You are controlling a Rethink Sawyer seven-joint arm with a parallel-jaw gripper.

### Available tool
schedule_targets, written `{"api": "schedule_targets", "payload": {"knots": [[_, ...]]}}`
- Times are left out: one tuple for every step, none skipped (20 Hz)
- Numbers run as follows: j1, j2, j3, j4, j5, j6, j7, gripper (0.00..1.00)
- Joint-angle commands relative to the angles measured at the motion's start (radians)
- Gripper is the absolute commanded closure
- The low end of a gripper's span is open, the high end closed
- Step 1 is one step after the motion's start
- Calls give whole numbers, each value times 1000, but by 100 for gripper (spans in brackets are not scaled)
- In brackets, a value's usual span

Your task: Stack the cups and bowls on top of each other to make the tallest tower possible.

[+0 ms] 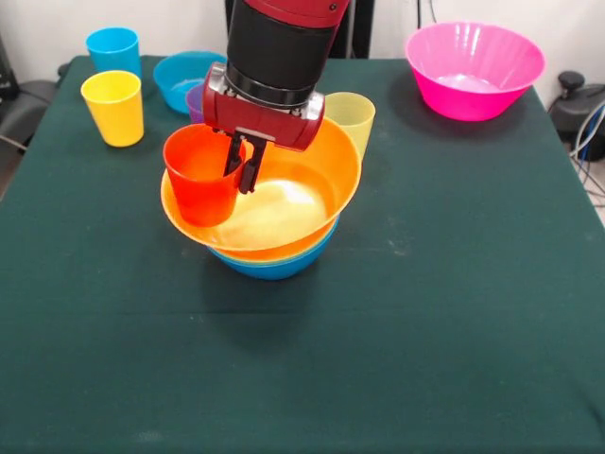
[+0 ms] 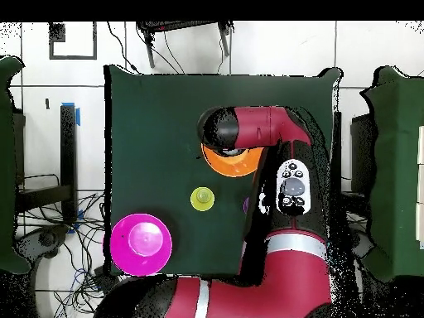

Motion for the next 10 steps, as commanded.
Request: {"api": "schedule_targets", "payload": {"knots": [[8, 39, 7, -25, 23, -15, 149, 100], [8, 39, 6, -24, 27, -14, 146, 100], [9, 41, 5, -23, 29, -17, 145, 100], [8, 43, 8, -23, 32, -19, 138, 100], [10, 43, 7, -16, 35, -26, 137, 100], [9, 43, 10, -14, 38, -27, 129, 100], [9, 42, 10, -10, 40, -30, 124, 100], [8, 39, 11, -8, 41, -30, 118, 100], [8, 39, 10, -7, 42, -33, 115, 100], [7, 37, 10, -4, 43, -33, 112, 100]]}}
